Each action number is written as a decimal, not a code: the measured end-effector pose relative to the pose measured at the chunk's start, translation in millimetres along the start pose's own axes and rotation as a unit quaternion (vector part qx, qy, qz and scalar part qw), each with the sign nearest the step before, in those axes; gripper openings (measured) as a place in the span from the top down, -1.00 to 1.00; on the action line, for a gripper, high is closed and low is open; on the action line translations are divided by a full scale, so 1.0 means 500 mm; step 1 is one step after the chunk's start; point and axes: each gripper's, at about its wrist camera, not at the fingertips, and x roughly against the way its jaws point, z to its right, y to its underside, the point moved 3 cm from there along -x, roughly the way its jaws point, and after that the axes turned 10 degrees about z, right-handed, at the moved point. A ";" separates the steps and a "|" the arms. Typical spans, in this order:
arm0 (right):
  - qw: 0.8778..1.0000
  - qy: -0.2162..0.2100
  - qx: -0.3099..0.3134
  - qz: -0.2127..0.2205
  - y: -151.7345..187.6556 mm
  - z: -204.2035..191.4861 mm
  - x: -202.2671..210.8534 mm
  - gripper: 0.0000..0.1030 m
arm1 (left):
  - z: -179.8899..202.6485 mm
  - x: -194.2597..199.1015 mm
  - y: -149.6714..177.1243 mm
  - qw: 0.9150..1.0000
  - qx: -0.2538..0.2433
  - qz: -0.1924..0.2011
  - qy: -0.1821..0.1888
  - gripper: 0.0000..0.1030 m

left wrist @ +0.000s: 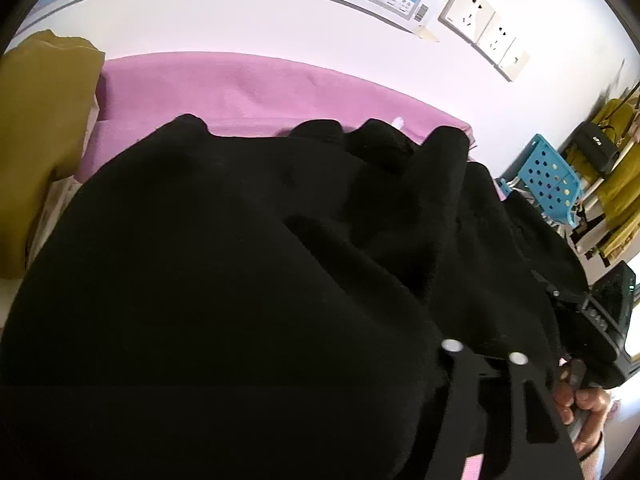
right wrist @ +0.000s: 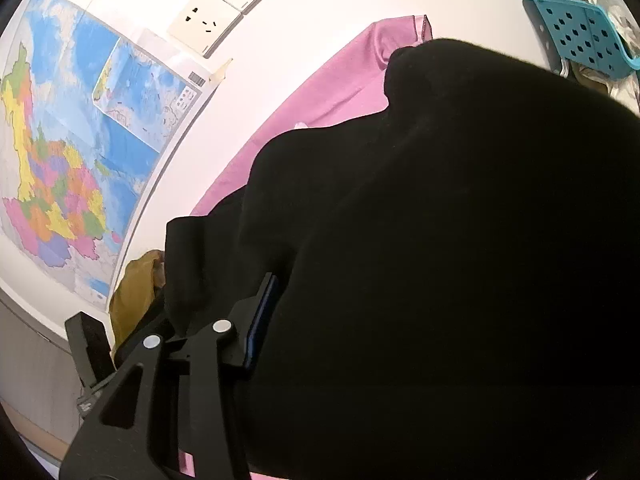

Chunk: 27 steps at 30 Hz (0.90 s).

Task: Fold large clothes
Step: 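Lift the folded black jacket off the bed with both grippers, then carry the jacket with both grippers toward the stack of folded clothes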

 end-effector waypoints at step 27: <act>1.000 -0.021 0.001 -0.023 -0.007 0.003 -0.009 0.20 | -0.011 -0.003 -0.007 1.000 -0.027 -0.003 0.001 -0.25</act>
